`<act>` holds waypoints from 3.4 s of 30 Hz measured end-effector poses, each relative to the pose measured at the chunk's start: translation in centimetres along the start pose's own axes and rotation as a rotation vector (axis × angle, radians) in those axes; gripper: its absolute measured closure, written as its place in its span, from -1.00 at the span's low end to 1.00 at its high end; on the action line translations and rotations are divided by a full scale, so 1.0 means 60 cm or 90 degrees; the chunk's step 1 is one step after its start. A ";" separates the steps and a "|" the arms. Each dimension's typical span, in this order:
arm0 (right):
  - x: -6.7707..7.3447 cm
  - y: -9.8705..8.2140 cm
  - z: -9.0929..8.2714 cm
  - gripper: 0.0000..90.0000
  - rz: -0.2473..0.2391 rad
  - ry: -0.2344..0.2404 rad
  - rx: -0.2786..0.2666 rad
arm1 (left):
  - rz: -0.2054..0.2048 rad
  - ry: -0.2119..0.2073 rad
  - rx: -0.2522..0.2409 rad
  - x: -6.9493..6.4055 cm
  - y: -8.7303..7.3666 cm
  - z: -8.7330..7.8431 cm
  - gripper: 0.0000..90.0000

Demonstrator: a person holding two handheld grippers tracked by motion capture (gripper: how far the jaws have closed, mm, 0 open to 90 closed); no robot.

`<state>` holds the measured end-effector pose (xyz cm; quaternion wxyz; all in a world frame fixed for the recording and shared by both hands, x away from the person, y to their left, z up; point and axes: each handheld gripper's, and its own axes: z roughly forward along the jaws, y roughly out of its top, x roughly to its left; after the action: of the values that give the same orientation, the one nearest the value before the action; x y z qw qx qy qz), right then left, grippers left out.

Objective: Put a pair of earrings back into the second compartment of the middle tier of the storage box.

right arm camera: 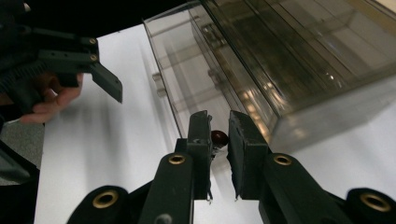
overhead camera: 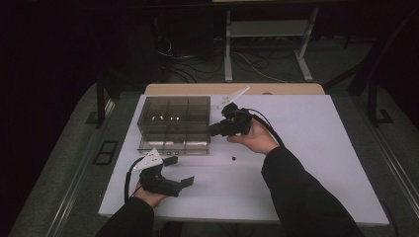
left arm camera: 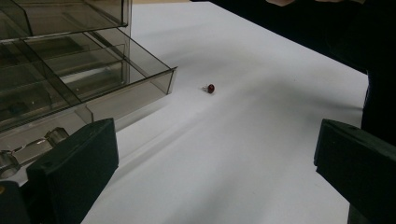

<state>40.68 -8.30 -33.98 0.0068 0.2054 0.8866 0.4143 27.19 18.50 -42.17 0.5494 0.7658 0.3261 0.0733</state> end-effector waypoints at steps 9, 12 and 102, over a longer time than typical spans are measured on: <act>0.015 0.045 0.033 0.74 -0.032 0.015 0.011 | -0.002 -0.001 0.002 0.002 0.000 0.000 -1.00; 0.019 0.057 0.045 0.74 -0.038 0.020 0.014 | -0.005 -0.001 0.002 0.002 -0.001 -0.001 -1.00; 0.007 0.000 -0.003 -0.99 0.030 -0.026 0.031 | -0.006 -0.004 0.011 0.006 -0.001 0.003 -1.00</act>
<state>40.24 -8.27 -33.77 0.0099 0.2345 0.8910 0.3886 27.53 18.57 -42.40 0.5440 0.7693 0.3285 0.0654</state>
